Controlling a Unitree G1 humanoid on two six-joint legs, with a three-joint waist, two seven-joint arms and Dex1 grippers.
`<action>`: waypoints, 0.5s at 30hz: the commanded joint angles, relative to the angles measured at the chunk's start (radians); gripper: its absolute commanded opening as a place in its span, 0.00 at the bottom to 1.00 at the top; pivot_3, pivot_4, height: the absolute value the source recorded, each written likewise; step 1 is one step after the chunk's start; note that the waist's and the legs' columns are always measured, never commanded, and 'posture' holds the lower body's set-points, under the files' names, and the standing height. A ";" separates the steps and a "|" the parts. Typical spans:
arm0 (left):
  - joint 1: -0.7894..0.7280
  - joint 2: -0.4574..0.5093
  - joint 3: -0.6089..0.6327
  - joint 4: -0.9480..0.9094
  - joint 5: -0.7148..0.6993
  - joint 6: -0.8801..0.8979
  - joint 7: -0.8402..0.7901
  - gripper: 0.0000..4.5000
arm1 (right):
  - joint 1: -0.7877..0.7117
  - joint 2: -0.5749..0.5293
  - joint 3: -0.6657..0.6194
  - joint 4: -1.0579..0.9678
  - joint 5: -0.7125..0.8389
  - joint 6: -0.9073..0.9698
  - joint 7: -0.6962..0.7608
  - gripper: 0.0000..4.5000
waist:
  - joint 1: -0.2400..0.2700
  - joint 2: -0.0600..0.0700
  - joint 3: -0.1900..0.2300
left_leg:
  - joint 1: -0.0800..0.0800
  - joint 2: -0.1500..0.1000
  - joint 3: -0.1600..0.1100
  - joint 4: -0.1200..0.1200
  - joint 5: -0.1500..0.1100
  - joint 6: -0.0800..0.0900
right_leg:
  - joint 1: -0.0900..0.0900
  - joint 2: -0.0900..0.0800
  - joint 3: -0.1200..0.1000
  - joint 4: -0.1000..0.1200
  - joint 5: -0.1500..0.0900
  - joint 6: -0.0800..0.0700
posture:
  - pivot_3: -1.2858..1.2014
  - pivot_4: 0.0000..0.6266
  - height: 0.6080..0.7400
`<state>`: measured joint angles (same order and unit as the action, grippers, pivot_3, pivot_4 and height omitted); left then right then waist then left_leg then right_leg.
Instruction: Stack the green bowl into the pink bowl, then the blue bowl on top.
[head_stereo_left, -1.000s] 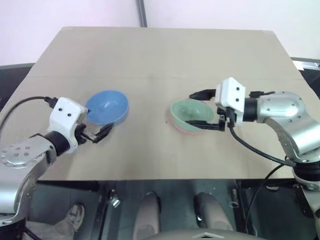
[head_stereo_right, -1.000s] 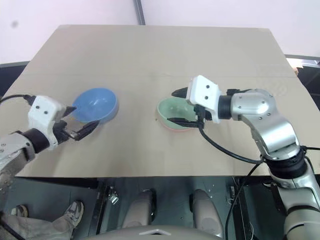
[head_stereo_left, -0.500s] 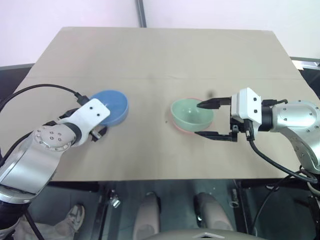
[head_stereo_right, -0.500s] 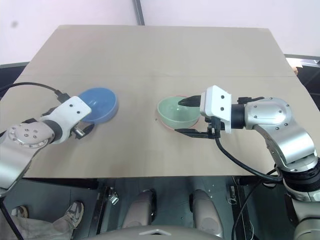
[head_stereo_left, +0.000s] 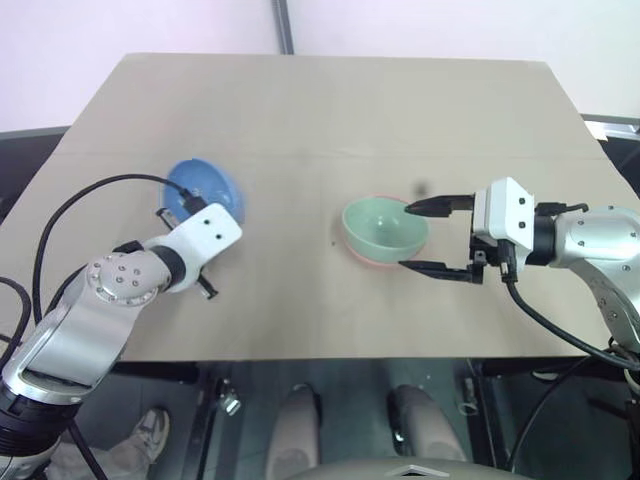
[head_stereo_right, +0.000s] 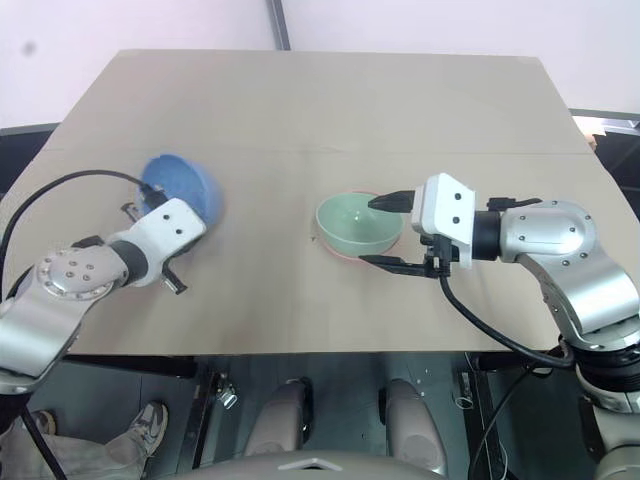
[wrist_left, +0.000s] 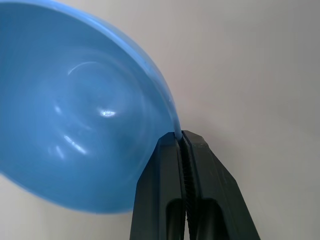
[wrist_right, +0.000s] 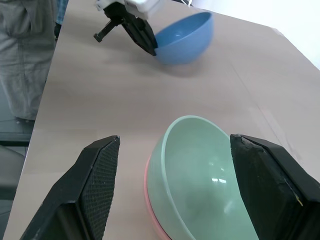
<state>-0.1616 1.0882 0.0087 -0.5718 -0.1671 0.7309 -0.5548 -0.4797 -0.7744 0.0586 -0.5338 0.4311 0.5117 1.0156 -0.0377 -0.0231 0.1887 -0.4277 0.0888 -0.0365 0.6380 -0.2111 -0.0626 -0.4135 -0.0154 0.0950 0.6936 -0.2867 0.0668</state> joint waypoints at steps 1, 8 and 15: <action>-0.064 -0.016 0.076 -0.032 -0.048 -0.191 -0.111 0.01 | 0.005 -0.013 -0.042 -0.035 0.014 -0.015 -0.014 0.86 | 0.002 0.000 0.000 | 0.000 0.000 0.000 0.000 0.000 0.000 | 0.000 0.000 0.000 0.000 0.000 0.000 | 0.52 0.24 1.00; -0.228 -0.036 -0.008 0.080 -0.141 -0.453 -0.433 0.01 | 0.023 -0.025 -0.061 -0.053 0.016 -0.004 -0.041 0.86 | 0.002 0.000 0.000 | 0.000 0.000 0.000 0.001 0.000 0.000 | 0.000 0.000 0.000 0.000 0.000 0.000 | 0.52 0.24 1.00; -0.470 -0.077 -0.110 0.254 -0.149 -0.567 -0.666 0.01 | 0.043 -0.044 -0.089 -0.073 0.019 0.010 -0.064 0.86 | 0.001 0.000 0.000 | 0.000 0.000 0.000 0.003 0.000 0.000 | 0.001 0.000 0.000 0.001 0.000 0.000 | 0.52 0.24 1.00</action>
<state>-0.5720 1.0178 -0.0961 -0.3491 -0.2888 0.2045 -1.1491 -0.4378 -0.8022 0.0130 -0.5659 0.4355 0.5226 0.9633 -0.0364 -0.0230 0.1887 -0.4285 0.0888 -0.0367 0.6409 -0.2111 -0.0626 -0.4129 -0.0150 0.0948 0.6947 -0.2866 0.0671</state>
